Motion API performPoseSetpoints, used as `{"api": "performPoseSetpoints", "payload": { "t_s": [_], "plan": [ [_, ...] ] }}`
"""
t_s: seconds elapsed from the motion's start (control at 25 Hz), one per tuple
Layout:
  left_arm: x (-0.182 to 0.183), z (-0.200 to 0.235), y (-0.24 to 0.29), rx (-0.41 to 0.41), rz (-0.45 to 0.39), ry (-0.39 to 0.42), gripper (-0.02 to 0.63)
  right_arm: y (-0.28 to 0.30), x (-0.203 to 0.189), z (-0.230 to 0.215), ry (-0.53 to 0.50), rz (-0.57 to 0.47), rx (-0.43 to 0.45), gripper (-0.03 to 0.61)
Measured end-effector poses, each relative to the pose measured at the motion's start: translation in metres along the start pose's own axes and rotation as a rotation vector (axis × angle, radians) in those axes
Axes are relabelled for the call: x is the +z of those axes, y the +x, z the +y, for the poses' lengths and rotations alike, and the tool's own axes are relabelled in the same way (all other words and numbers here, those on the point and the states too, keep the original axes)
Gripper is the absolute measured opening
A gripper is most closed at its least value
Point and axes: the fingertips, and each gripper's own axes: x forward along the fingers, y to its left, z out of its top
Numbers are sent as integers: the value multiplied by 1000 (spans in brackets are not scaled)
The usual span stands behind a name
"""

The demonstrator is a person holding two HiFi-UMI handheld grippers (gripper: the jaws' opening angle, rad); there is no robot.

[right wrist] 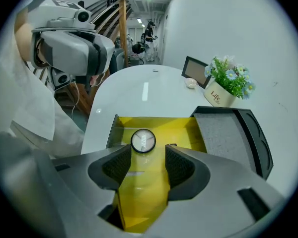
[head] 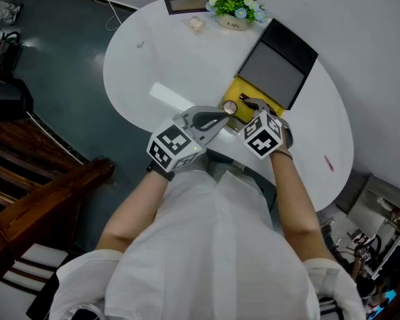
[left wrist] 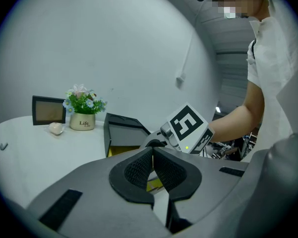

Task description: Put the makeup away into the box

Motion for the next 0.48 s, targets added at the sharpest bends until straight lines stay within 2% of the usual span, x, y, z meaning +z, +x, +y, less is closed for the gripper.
{"api": "performPoseSetpoints", "payload": {
  "t_s": [0.48],
  "plan": [
    [13, -60, 62, -102, 29, 42, 20, -59, -69, -13, 107, -35, -81, 178]
  ]
}}
